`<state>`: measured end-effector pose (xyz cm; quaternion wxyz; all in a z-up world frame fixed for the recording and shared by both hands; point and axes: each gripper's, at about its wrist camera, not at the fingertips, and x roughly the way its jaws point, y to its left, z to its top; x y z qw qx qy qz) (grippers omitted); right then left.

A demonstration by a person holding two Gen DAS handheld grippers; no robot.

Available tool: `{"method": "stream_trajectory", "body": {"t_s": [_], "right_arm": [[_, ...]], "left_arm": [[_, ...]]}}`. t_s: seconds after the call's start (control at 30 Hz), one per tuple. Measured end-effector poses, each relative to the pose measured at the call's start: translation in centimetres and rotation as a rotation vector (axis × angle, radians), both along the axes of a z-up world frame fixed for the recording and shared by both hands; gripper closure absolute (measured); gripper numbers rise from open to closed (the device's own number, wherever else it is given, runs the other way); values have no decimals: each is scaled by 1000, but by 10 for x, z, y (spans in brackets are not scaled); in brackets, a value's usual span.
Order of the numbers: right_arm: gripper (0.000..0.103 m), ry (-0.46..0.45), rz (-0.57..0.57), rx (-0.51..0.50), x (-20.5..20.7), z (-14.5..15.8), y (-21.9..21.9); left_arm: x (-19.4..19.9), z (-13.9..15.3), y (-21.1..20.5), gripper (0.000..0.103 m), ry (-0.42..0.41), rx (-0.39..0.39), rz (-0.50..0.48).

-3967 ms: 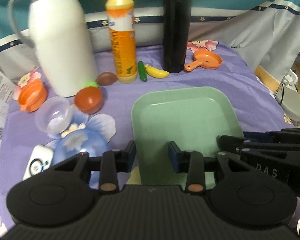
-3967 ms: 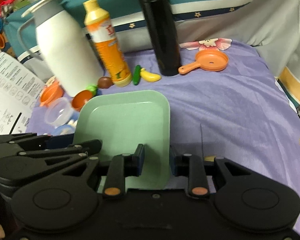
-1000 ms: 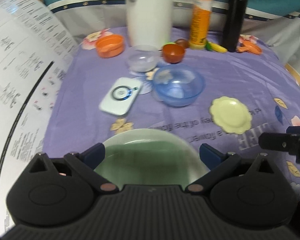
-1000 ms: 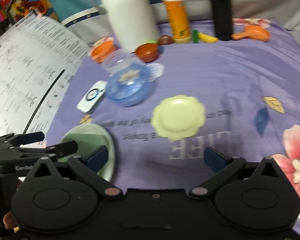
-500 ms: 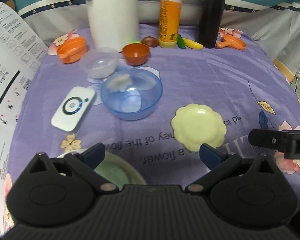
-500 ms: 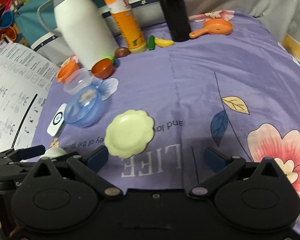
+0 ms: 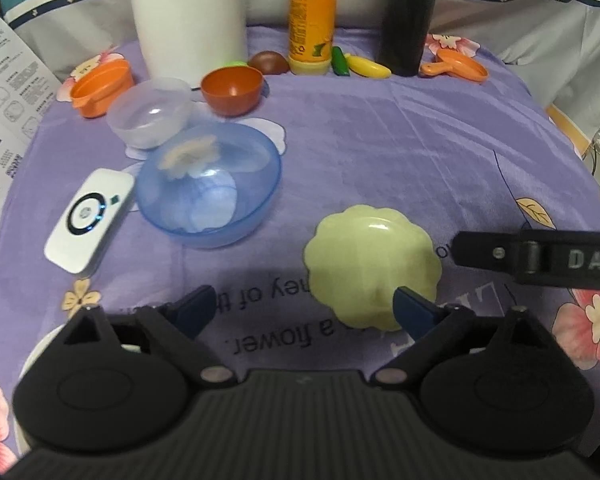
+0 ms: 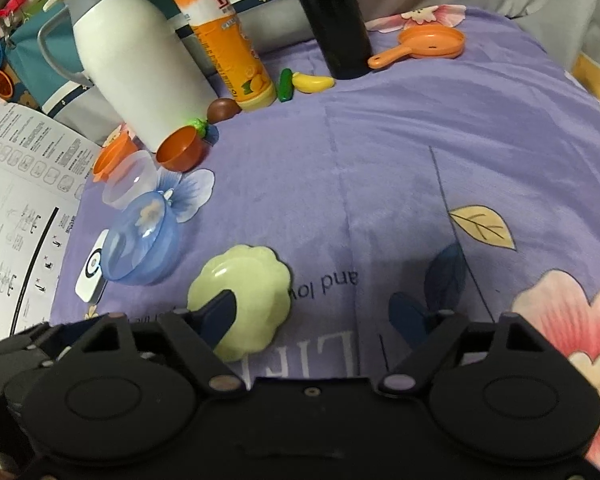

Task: Organize plates and bowls
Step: 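Grasp the small yellow flower-shaped plate rim with both grippers, then carry the yellow plate over and lower it onto the green plate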

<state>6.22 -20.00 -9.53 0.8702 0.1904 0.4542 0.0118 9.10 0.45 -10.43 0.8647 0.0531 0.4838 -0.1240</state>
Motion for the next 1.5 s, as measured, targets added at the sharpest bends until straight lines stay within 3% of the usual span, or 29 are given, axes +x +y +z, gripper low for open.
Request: {"method": "stream_trajectory", "body": {"t_s": [0.17, 0.33, 0.37, 0.47, 0.67, 1.3, 1.5], "right_arm": [[44, -6, 31, 18, 11, -7, 6], [66, -6, 71, 16, 19, -16, 14], [70, -4, 78, 17, 20, -18, 16], [71, -5, 86, 18, 22, -23, 18], [71, -27, 94, 15, 21, -25, 18], [80, -43, 109, -21, 24, -28, 26], [80, -20, 69, -4, 21, -22, 25]], "left_arm": [[6, -6, -5, 20, 3, -6, -4], [12, -15, -3, 43, 36, -34, 8], [12, -16, -3, 43, 38, -37, 8], [12, -16, -6, 45, 29, -36, -8], [10, -16, -14, 62, 26, -60, -48], [10, -18, -17, 62, -5, -33, -61], [8, -12, -17, 68, -4, -25, -60]]}}
